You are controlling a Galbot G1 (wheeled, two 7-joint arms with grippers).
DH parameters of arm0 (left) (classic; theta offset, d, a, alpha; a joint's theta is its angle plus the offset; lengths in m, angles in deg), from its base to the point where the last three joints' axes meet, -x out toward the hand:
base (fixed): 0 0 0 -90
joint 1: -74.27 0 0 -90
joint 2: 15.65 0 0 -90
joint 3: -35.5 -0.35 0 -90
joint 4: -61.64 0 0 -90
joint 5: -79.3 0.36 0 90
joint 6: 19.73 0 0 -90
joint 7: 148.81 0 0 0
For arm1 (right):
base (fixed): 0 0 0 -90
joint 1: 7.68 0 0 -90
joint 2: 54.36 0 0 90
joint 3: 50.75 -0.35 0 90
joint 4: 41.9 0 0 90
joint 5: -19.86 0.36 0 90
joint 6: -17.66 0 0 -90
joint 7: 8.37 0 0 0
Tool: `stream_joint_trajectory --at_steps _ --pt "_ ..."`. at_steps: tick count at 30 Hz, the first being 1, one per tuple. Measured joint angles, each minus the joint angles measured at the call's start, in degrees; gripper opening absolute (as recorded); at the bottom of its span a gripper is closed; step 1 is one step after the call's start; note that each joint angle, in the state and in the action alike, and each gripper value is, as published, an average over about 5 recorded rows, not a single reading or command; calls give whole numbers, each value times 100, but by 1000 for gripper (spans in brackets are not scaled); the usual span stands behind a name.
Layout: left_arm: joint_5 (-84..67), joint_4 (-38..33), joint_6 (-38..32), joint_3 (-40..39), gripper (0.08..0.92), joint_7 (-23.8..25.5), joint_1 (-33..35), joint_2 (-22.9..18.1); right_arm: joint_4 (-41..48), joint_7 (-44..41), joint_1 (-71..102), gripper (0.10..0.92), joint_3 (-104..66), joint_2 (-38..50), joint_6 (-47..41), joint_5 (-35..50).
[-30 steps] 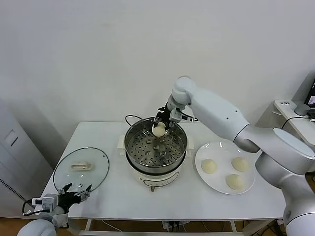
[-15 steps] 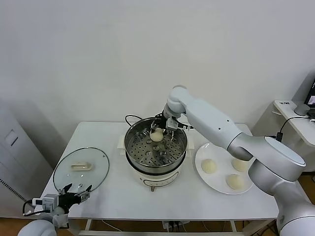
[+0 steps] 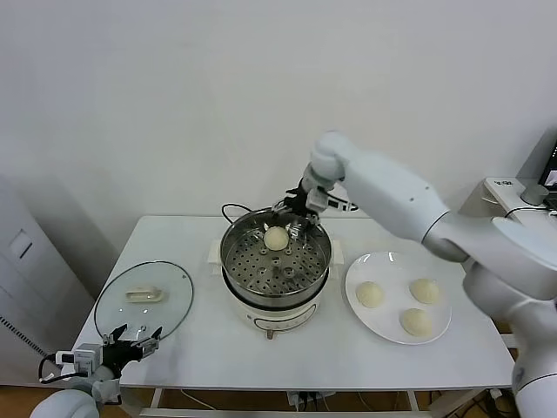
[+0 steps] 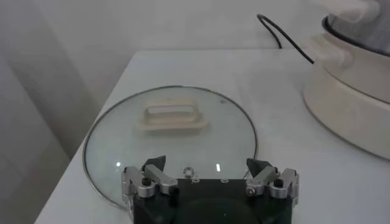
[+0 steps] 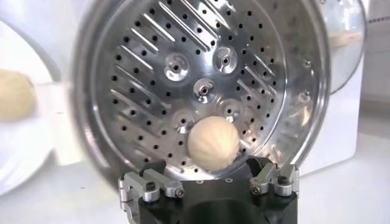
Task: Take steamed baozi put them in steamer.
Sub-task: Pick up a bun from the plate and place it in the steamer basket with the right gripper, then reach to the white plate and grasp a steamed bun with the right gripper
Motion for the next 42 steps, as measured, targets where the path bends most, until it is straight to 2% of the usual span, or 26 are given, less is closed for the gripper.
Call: stream_joint_trajectory --at_steps 6,12,18,28,42 --pt "-13 -7 -1 0 823 3 -11 2 -57 -245 -531 823 914 520 -358 1376" --pt "-28 7 -2 0 823 4 -21 14 -300 -334 -841 823 1702 1091 -1636 2483" --pt "-33 6 -2 0 823 4 -26 5 -541 -285 -867 823 2145 1593 -2848 3157" --pt "-32 -27 -1 13 823 2 3 -43 -583 -42 -370 823 2245 1910 -3865 3524" --pt "-22 3 -5 10 823 -1 44 -89 -235 242 588 823 1859 1828 -4311 3283"
